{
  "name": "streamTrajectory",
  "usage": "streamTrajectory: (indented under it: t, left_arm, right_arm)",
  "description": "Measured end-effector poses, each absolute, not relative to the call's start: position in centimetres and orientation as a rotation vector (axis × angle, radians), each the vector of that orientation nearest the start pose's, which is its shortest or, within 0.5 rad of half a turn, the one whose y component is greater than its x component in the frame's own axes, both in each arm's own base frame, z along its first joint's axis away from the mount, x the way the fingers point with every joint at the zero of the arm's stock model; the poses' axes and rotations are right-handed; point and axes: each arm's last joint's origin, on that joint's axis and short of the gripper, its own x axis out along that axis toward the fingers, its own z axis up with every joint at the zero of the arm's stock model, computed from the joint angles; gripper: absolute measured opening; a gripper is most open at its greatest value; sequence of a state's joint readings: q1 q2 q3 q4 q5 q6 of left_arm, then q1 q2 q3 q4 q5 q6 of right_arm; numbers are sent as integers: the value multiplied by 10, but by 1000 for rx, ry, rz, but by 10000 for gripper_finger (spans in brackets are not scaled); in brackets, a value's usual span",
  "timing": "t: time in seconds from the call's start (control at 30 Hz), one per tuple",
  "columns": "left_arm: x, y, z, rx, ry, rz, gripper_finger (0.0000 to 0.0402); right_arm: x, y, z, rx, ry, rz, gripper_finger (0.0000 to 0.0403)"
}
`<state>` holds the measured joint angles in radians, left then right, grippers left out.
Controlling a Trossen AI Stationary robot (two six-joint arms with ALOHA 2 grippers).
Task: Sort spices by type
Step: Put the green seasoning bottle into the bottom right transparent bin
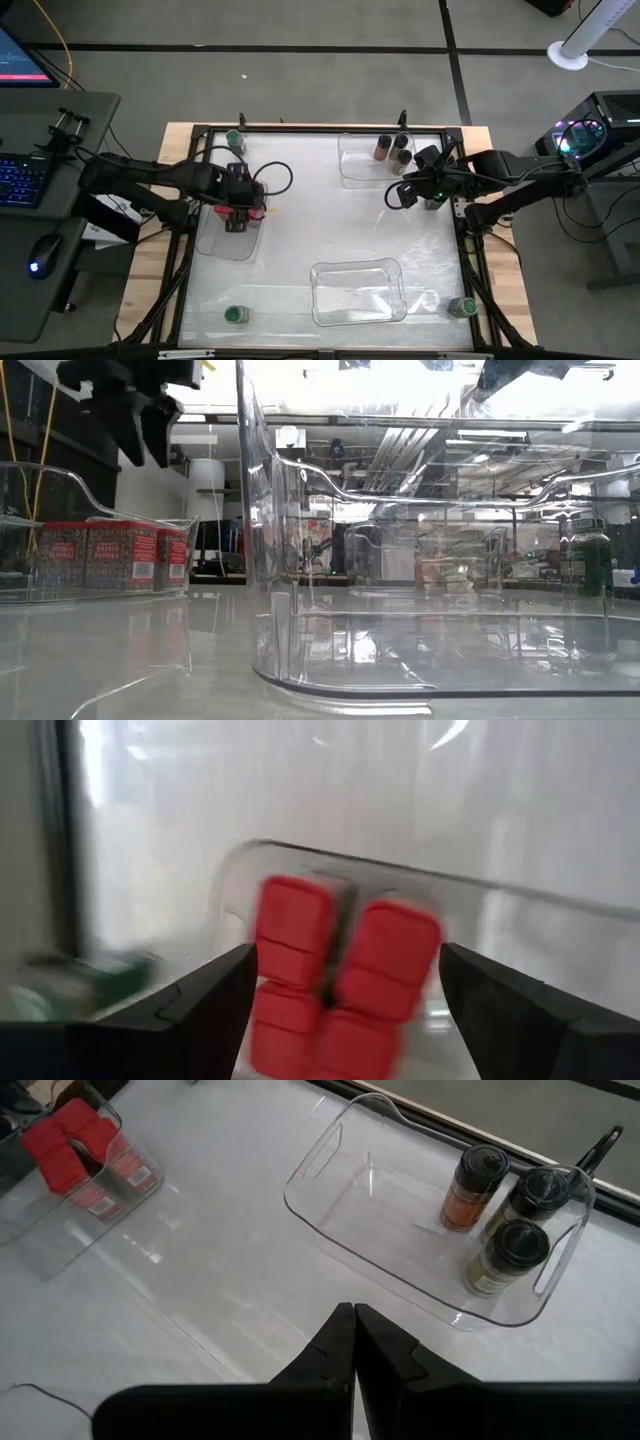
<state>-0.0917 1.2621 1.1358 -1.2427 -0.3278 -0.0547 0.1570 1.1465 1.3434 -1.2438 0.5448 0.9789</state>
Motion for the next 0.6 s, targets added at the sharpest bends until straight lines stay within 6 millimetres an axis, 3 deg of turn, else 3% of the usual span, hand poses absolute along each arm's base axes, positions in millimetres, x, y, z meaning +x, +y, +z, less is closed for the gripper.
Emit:
streamTrajectory:
  t: [0.1, 0.3, 0.6]
  left_arm:
    - [211, -12, 290, 98, 1315, 245, 298]
    - [220, -14, 291, -1, 1236, 217, 298]
    - [260, -10, 314, -12, 783, 64, 298]
  right_arm:
    - [186, 14, 371, 535, 711, -782, 0]
    - [186, 14, 371, 539, 709, -783, 0]
    - [189, 18, 369, 589, 779, -705, 0]
